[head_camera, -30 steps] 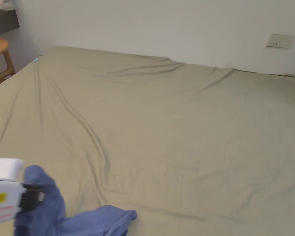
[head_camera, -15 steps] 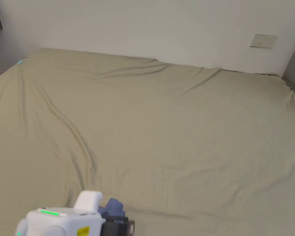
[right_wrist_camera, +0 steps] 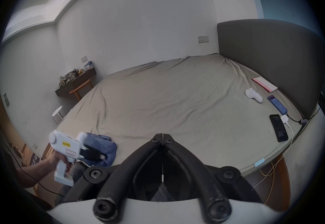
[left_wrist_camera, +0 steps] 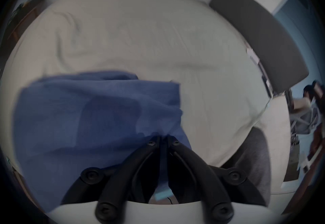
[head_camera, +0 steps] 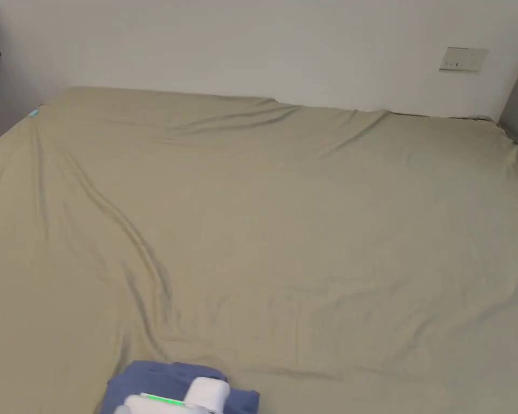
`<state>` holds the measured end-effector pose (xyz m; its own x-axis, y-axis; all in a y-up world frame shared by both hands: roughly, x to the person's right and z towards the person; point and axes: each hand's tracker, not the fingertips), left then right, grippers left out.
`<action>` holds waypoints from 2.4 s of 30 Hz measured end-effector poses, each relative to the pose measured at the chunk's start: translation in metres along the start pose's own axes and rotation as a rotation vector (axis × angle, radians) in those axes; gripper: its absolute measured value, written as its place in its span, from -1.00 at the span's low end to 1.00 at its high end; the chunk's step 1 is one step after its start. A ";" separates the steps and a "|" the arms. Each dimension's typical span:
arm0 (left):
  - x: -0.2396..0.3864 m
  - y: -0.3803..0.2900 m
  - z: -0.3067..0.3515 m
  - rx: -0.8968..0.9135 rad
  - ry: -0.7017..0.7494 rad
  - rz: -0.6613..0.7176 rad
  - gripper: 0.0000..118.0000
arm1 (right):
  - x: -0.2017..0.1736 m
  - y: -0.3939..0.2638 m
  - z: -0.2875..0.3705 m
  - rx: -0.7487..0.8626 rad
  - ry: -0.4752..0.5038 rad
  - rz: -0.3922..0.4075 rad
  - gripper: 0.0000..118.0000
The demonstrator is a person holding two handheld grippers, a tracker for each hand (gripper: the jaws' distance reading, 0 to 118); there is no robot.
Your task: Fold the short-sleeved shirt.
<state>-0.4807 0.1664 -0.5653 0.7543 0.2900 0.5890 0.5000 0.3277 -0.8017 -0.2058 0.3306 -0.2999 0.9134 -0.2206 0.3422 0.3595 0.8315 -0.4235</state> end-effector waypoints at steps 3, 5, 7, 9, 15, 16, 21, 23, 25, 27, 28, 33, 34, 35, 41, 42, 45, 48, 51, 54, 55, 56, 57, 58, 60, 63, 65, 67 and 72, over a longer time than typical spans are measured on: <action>0.002 0.006 0.015 0.045 -0.011 0.047 -0.86 | -0.005 0.000 -0.004 -0.011 0.011 0.006 -1.00; -0.007 0.007 0.029 0.036 -0.071 0.078 -0.86 | -0.012 0.002 -0.011 -0.022 0.029 0.021 -1.00; -0.020 0.004 0.065 0.101 -0.130 0.091 -0.50 | -0.022 0.006 -0.022 -0.039 0.056 0.040 -1.00; -0.044 -0.003 0.105 0.250 -0.222 0.166 0.79 | -0.040 0.009 -0.038 -0.068 0.124 0.069 -1.00; -0.131 -0.030 0.173 0.501 -0.119 0.309 1.00 | -0.138 -0.014 -0.148 -0.305 0.376 0.176 -1.00; -0.151 -0.030 0.169 0.473 -0.107 0.355 1.00 | -0.157 -0.024 -0.172 -0.358 0.448 0.173 -1.00; -0.202 -0.026 0.147 0.337 -0.289 0.505 1.00 | -0.218 -0.101 -0.275 -0.666 0.413 0.213 -1.00; -0.213 -0.020 0.135 0.304 -0.313 0.490 1.00 | -0.214 -0.127 -0.287 -0.662 0.410 0.219 -1.00; -0.211 -0.015 0.124 0.262 -0.353 0.465 1.00 | -0.197 -0.107 -0.279 -0.643 0.453 0.076 -1.00; -0.200 -0.005 0.109 0.178 -0.410 0.404 1.00 | -0.179 -0.109 -0.284 -0.685 0.479 0.008 -1.00; -0.197 0.002 0.099 0.136 -0.416 0.386 1.00 | -0.173 -0.109 -0.287 -0.694 0.485 -0.009 -1.00; -0.183 0.015 0.067 0.049 -0.480 0.387 0.96 | -0.169 -0.113 -0.285 -0.662 0.510 -0.014 -1.00; -0.185 0.015 0.059 0.033 -0.486 0.381 0.95 | -0.169 -0.114 -0.285 -0.653 0.509 -0.006 -1.00; -0.186 0.013 0.054 0.025 -0.494 0.381 0.91 | -0.170 -0.118 -0.278 -0.645 0.506 -0.004 -1.00; -0.207 -0.004 0.061 0.034 -0.568 0.466 0.03 | -0.179 -0.112 -0.284 -0.640 0.509 0.017 -1.00; -0.204 -0.007 0.063 0.052 -0.555 0.463 -0.01 | -0.181 -0.110 -0.283 -0.639 0.506 0.021 -1.00; -0.198 -0.015 0.071 0.097 -0.558 0.453 -0.06 | -0.182 -0.107 -0.275 -0.625 0.497 0.051 -1.00; -0.203 -0.015 0.078 0.113 -0.579 0.462 -0.10 | -0.177 -0.095 -0.267 -0.587 0.495 0.035 -1.00; -0.219 -0.014 0.094 0.145 -0.589 0.438 -0.13 | -0.168 -0.073 -0.246 -0.526 0.495 -0.012 -1.00; -0.247 -0.012 0.114 0.182 -0.602 0.435 -0.14 | -0.157 -0.056 -0.231 -0.474 0.481 -0.037 -1.00; -0.258 -0.011 0.123 0.185 -0.588 0.425 -0.14 | -0.153 -0.051 -0.226 -0.458 0.473 -0.040 -1.00; -0.271 -0.009 0.131 0.176 -0.562 0.408 -0.14 | -0.149 -0.046 -0.221 -0.444 0.463 -0.044 -1.00; -0.282 -0.009 0.139 0.156 -0.526 0.377 -0.14 | -0.146 -0.041 -0.217 -0.432 0.456 -0.045 -1.00; -0.292 -0.006 0.149 0.124 -0.487 0.332 -0.14 | -0.142 -0.036 -0.210 -0.412 0.451 -0.044 -1.00; -0.323 -0.003 0.165 0.061 -0.389 0.323 -0.15 | -0.137 -0.026 -0.199 -0.391 0.441 -0.050 -1.00; -0.358 0.005 0.192 -0.038 -0.288 0.368 -0.16 | -0.129 -0.014 -0.184 -0.355 0.425 -0.045 -1.00; -0.386 0.008 0.214 -0.044 -0.216 0.383 -0.16 | -0.124 -0.008 -0.174 -0.342 0.411 -0.039 -1.00; -0.430 0.009 0.225 -0.043 -0.170 0.397 -0.16 | -0.121 -0.005 -0.166 -0.334 0.395 -0.037 -1.00; -0.453 0.010 0.236 -0.116 0.121 0.423 -0.16 | -0.117 -0.007 -0.152 -0.308 0.327 -0.002 -1.00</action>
<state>-0.9180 0.2504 -0.8160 0.9435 0.2670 0.1962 0.1760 0.0979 -0.9795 -0.2864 0.2732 -0.4643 0.9073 -0.4126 0.0813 0.3563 0.6515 -0.6698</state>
